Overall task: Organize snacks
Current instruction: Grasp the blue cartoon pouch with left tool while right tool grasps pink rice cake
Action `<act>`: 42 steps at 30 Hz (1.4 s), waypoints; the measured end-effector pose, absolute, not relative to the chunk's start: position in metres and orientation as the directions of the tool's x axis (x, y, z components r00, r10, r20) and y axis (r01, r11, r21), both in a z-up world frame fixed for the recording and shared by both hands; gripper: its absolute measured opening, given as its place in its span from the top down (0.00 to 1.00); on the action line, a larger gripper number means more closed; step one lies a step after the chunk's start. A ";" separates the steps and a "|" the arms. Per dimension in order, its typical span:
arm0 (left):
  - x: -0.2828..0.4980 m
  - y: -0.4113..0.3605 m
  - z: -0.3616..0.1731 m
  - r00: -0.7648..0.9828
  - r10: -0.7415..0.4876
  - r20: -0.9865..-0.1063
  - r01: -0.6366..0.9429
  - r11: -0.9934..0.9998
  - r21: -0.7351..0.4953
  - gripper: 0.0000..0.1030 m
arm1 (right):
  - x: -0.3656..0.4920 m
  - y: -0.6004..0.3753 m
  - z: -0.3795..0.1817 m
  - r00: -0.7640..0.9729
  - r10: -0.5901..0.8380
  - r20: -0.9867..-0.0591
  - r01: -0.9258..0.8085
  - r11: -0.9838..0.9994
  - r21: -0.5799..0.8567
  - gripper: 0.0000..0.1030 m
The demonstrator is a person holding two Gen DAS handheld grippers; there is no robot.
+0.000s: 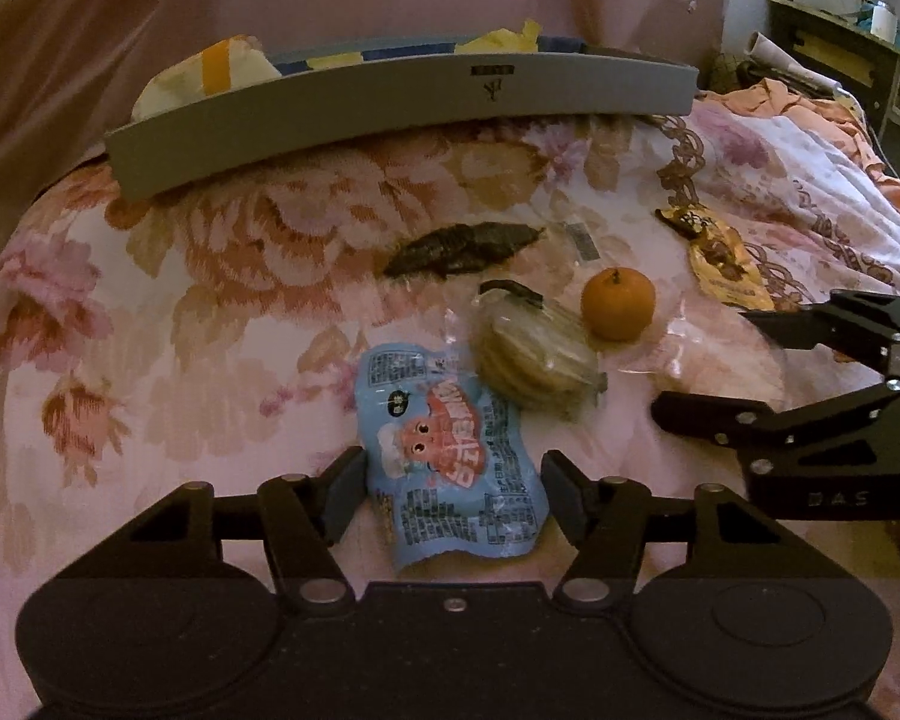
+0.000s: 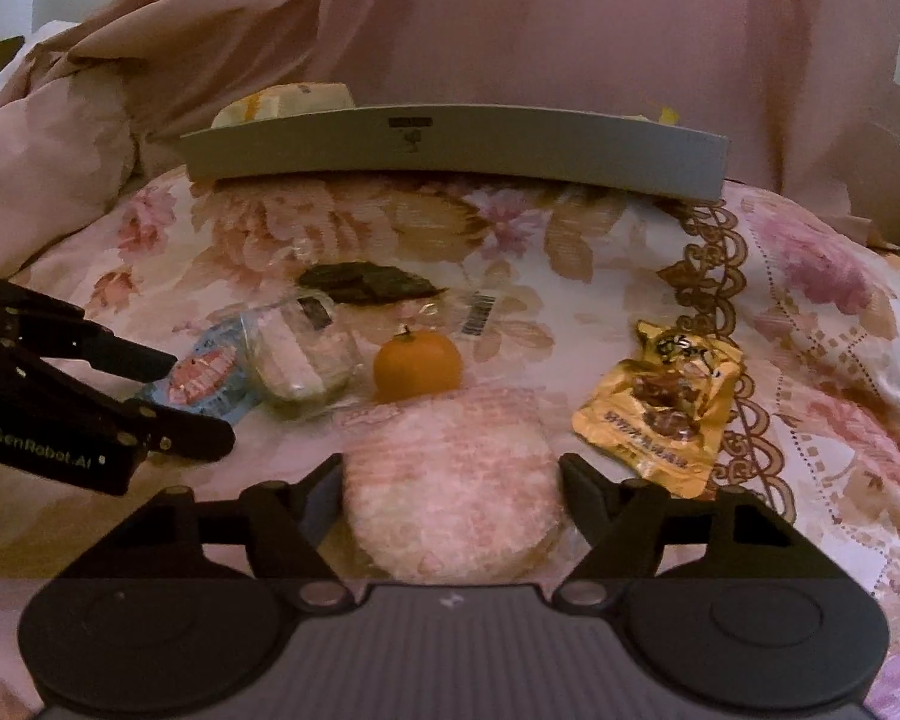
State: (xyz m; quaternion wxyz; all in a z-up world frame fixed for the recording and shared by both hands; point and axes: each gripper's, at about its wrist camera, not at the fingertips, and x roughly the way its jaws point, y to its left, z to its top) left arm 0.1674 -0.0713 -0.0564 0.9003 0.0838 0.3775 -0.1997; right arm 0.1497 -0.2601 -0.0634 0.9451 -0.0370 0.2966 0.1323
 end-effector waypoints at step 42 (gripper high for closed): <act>0.122 -0.057 -0.055 0.578 -0.299 -0.759 0.450 0.893 -0.009 0.38 | 0.111 -0.229 -0.059 0.722 0.278 -0.634 -0.326 0.944 0.043 0.25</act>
